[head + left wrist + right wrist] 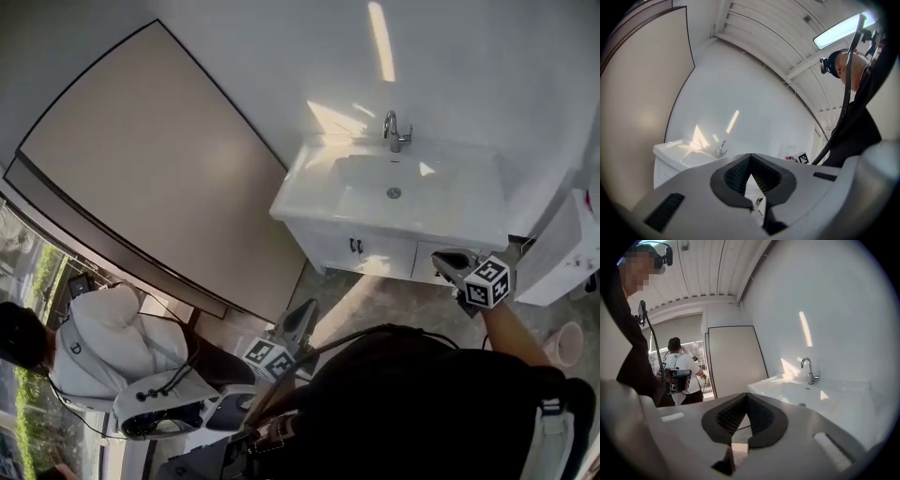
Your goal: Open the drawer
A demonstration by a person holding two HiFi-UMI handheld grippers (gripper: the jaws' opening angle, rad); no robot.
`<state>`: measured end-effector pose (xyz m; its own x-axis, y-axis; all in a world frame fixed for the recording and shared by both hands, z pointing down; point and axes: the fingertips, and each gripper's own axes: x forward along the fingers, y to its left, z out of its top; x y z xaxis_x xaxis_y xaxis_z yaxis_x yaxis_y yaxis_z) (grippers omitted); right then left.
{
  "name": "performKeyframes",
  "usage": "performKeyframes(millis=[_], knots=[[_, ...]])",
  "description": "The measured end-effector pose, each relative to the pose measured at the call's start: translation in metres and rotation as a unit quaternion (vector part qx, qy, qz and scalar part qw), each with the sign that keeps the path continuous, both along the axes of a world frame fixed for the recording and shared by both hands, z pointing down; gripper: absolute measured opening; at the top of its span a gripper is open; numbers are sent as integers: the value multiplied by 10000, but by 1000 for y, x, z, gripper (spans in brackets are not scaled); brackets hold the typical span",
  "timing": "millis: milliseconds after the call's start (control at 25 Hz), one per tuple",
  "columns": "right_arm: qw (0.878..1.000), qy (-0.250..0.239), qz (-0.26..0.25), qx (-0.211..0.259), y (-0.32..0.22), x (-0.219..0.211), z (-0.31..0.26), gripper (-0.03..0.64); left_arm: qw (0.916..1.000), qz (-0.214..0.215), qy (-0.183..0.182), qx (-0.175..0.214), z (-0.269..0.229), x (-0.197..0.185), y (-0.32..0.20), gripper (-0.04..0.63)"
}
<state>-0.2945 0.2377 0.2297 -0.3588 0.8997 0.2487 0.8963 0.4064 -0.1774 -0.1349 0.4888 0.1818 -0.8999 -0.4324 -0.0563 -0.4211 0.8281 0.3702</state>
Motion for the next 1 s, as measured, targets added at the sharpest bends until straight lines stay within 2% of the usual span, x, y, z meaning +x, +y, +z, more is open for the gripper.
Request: performKeyframes(millis=[80, 280, 600, 800, 1000], knots=[[9998, -44, 200, 5, 14, -8, -7, 2, 9998, 169, -51, 12, -7, -20, 24, 2], [9980, -76, 618, -44, 61, -30, -25, 2, 9986, 468, -86, -241, -23, -59, 87, 2], [9963, 8, 855, 62, 122, -57, -20, 2, 9972, 741, 74, -67, -18, -103, 154, 2], [9960, 108, 871, 150, 130, -89, -7, 2, 9975, 690, 119, -23, -8, -137, 167, 2], [9968, 144, 780, 74, 135, -154, -1, 2, 9979, 593, 211, 168, 2, -189, 167, 2]])
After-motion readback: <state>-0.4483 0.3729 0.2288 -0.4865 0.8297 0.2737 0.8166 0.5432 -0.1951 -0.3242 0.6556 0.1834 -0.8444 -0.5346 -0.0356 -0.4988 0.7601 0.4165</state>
